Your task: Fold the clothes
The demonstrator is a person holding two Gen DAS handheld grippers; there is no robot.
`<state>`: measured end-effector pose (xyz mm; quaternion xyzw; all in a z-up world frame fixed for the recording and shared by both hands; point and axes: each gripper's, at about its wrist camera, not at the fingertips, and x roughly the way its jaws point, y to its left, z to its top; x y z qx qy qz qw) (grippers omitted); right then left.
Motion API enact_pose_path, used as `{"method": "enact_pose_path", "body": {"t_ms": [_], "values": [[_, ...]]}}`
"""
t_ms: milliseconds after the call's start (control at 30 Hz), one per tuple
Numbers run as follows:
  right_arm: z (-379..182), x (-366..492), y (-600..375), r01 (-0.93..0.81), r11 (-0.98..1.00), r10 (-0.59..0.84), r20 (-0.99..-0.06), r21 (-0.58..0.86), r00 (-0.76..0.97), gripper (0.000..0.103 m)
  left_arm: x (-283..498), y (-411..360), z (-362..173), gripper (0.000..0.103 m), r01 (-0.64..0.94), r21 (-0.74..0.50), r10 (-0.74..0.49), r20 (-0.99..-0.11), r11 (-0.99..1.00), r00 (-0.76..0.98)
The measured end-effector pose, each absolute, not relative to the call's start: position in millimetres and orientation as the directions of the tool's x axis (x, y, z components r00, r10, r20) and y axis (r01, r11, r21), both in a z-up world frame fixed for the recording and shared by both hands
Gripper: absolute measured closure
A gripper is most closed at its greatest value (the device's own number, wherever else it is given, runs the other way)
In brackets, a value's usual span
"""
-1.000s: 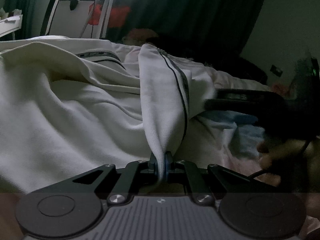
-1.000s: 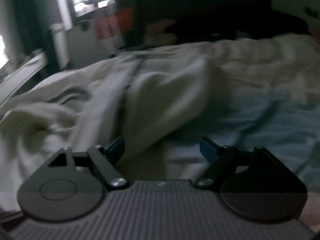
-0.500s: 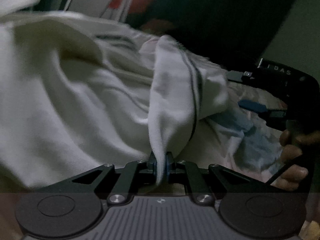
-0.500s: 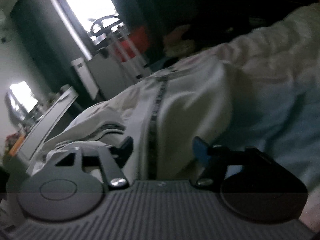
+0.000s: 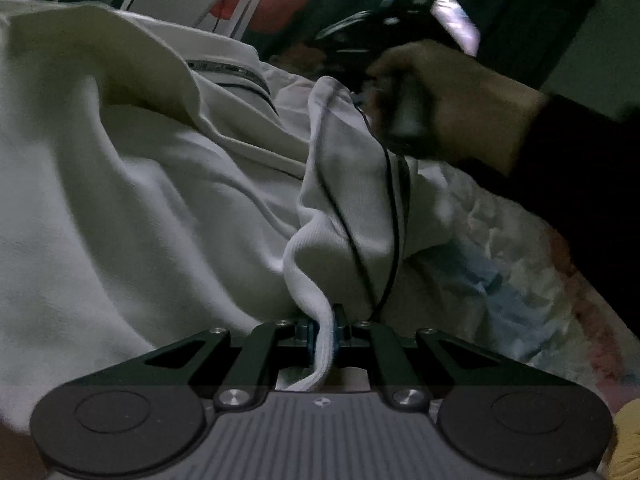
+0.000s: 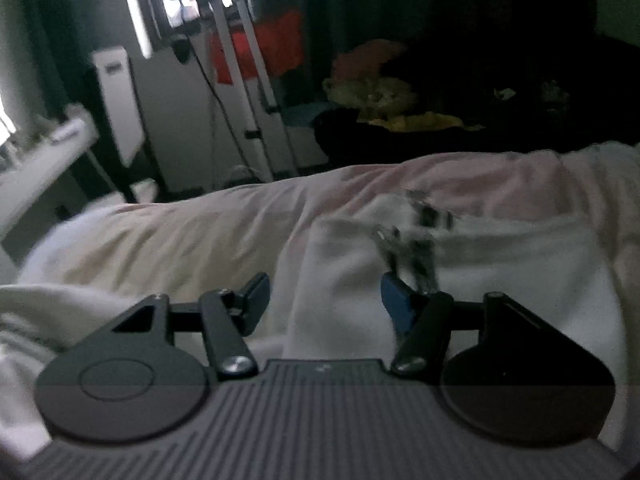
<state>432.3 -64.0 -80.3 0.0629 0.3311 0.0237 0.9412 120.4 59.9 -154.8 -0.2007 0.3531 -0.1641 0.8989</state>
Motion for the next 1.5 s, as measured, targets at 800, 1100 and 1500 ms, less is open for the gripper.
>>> {"method": "enact_pose_path", "body": {"t_ms": [800, 1100, 1500], "values": [[16.0, 245.2, -282.2, 0.424, 0.847, -0.301, -0.368, 0.321, 0.880, 0.096, 104.8, 43.1, -124.4, 0.095, 0.275, -0.395, -0.455, -0.492, 0.876, 0.743], [-113.0, 105.6, -410.5, 0.615, 0.365, -0.205, -0.583, 0.699, 0.786, 0.096, 75.4, 19.4, -125.1, 0.093, 0.258, -0.256, -0.361, -0.560, 0.932, 0.746], [-166.8, 71.5, -444.7, 0.583, 0.058, 0.028, -0.585, 0.810, 0.811, 0.072, 63.5, 15.8, -127.2, 0.090, 0.252, -0.178, -0.308, -0.585, 0.951, 0.750]]}}
